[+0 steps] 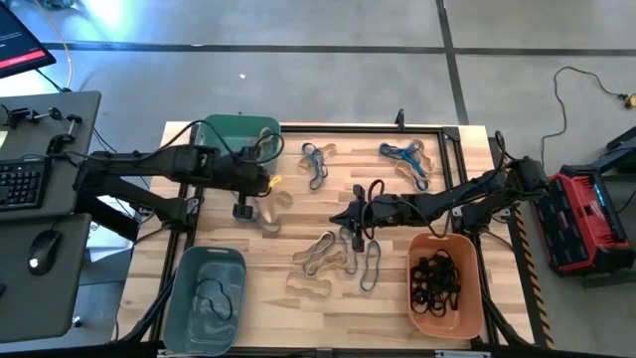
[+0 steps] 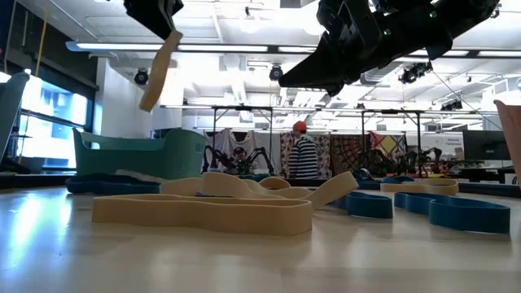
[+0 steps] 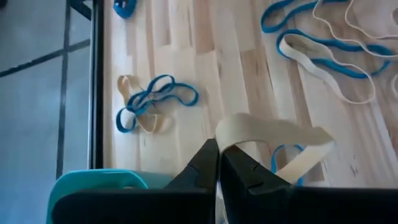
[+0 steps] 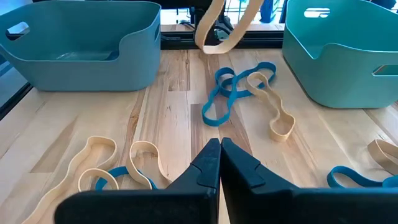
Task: Sort rubber bands into baskets
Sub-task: Put the brown rubber band into the green bin
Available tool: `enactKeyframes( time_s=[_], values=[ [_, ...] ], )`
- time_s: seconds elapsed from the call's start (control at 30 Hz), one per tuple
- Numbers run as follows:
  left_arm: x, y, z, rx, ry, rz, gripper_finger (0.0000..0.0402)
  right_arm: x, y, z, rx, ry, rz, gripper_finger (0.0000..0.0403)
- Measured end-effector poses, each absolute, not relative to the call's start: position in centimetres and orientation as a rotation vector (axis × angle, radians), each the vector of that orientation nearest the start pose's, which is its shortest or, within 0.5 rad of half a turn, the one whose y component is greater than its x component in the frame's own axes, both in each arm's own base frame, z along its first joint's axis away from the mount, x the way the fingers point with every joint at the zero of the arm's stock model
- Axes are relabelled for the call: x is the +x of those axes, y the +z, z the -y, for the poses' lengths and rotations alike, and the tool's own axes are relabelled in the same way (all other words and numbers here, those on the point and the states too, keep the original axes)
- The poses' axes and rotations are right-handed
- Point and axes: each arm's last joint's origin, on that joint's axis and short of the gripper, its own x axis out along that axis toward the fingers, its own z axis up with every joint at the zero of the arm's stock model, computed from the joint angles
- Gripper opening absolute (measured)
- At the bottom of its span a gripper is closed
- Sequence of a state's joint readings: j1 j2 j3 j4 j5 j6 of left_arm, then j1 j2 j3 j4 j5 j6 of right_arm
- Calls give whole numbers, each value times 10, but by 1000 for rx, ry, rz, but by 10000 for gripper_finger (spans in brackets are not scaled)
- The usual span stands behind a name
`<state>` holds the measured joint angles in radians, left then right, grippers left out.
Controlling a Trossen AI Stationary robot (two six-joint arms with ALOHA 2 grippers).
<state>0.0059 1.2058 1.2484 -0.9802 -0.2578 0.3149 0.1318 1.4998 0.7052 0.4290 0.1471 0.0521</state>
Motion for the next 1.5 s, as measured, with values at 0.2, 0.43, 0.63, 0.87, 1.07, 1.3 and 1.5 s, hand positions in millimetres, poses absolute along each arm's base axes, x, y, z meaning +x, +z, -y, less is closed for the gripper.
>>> enactKeyframes(
  time_s=[0.2,0.43,0.63,0.87,1.07,1.3,1.5],
  values=[
    [222,346,-13,408,227,-965,0,304,199,-36,1,-25,-362,0],
    [218,345,-37,312,389,-988,0,304,200,-36,1,-24,-361,0],
    [204,344,-77,271,537,-1075,0,304,200,-36,1,-24,-361,0],
    [181,334,-123,197,649,-1244,0,304,199,-36,1,-25,-362,0],
    [175,314,-158,111,615,-1381,0,304,200,-36,1,-24,-361,0],
    [176,284,-188,48,554,-1556,0,304,200,-36,-5,-23,-361,0],
    [178,260,-206,-18,481,-1652,0,304,200,-36,-7,-23,-361,0]
  ],
)
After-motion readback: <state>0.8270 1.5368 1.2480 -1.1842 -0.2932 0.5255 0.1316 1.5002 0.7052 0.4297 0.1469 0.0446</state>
